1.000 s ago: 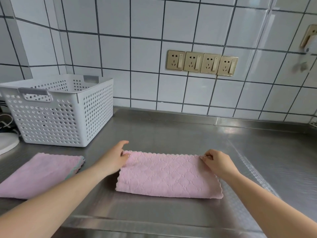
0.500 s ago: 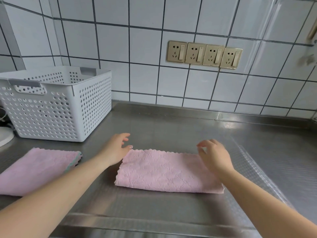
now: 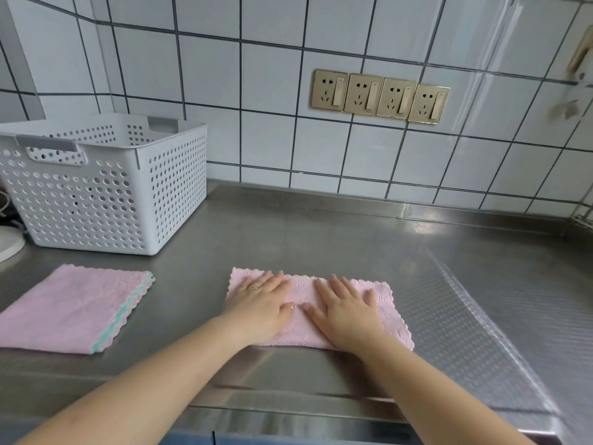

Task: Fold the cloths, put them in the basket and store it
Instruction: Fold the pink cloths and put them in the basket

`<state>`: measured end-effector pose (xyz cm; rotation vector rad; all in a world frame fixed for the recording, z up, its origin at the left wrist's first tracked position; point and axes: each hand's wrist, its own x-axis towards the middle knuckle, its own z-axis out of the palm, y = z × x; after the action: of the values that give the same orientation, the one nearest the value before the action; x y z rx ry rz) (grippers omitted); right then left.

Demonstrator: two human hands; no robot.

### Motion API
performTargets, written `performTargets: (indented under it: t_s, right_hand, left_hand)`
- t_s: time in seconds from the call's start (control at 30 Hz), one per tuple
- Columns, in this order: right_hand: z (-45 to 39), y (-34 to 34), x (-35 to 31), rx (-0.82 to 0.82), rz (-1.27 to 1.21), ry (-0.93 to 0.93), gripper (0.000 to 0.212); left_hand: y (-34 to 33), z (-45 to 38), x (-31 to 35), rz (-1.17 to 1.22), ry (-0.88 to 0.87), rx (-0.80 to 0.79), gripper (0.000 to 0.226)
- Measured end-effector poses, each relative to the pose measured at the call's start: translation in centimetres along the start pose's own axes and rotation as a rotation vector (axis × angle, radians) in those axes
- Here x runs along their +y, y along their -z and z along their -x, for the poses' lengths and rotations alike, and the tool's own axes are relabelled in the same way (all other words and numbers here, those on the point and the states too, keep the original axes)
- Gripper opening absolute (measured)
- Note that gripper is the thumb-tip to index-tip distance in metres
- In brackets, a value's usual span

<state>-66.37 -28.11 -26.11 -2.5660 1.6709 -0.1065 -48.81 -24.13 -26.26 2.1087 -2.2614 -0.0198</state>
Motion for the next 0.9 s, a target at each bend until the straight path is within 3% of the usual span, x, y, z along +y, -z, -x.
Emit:
performTargets:
  t_s: [0.13,0.33,0.4,0.5,0.57,0.73,0.9]
  right_hand:
    - [0.1,0.8,2.6,-0.048,0.042,-0.054,0.074]
    - [0.1,1.4,4.8,-0.089,0.033,-0.116,0.073]
    - [-0.2,1.8,4.6,-0.066,0.051,-0.09,0.068]
    - [-1.3,2.8,3.8,0.084,0.004,0.036,0.039]
    - [-2.3,3.3,2.6,0.141,-0.097,0.143,0.024]
    - [-3.9,3.3,0.7,0.005,-0.036,0.233,0.026]
    - [-4.0,3.8,0.8,0.017,0.042,0.264,0.026]
  left_hand:
    - [0.4,0.4,-1.2,0.032,0.088,-0.037,0.065]
    - [0.5,0.6,-1.7,0.059,0.111,-0.01,0.063]
    - [1.0,1.3,-1.1,0.079,0.039,0.079,0.056]
    - [2.4,3.5,1.3,0.156,-0.205,0.305,0.038]
    - [3.2,5.0,3.6,0.188,-0.324,0.29,0.029]
    - [2.3,5.1,5.1,0.067,-0.37,0.24,0.017]
    - [1.2,4.5,4.7,-0.064,-0.394,0.263,0.015]
